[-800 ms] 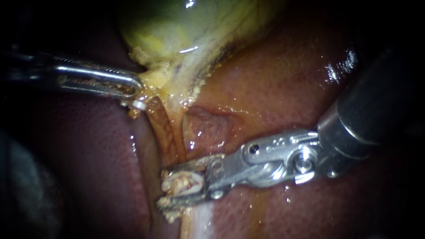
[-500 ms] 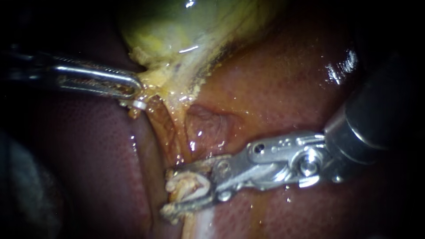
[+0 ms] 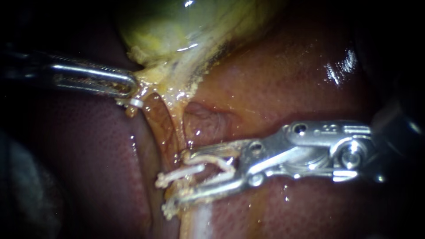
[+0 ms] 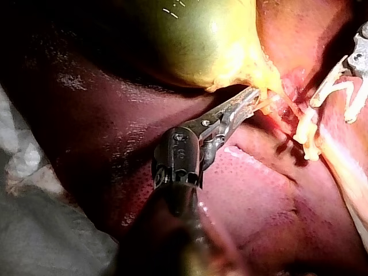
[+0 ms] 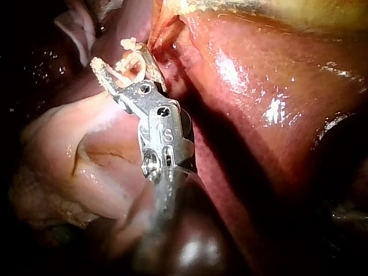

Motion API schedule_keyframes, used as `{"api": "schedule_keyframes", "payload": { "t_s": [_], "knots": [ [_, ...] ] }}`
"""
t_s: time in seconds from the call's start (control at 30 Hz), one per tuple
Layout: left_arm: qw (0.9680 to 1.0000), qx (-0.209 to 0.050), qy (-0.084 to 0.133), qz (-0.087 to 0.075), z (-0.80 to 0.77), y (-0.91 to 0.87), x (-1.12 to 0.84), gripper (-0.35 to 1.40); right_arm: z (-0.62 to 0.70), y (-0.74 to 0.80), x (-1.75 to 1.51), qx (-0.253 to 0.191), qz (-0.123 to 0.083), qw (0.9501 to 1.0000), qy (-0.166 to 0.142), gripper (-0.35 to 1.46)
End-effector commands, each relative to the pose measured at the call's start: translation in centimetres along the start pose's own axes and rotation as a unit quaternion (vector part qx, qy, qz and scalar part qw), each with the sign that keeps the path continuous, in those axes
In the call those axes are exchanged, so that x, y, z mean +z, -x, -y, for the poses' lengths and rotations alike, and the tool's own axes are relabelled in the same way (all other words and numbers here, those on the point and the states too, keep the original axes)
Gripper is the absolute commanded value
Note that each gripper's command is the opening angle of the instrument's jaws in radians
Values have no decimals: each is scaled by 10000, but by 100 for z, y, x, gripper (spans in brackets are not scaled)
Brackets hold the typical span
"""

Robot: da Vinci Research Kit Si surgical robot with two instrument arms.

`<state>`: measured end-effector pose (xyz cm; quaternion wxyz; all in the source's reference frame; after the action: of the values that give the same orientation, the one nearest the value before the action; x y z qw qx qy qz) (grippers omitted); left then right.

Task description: Clipping second clip right tube

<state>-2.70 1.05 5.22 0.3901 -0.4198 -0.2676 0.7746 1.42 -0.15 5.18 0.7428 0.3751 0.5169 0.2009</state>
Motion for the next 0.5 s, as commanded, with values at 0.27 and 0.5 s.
{"api": "schedule_keyframes", "payload": {
  "t_s": [0.27, 0.5],
  "knots": [
    [10000, 0, 5, 1, 0, 0, -1, -35, -27, 13, -8, 88, 16, 9999, 123, 50],
    [10000, -3, 0, -1, -1, 0, 0, -35, -45, 33, 13, 196, 78, 9996, 160, 50]
  ]
}}
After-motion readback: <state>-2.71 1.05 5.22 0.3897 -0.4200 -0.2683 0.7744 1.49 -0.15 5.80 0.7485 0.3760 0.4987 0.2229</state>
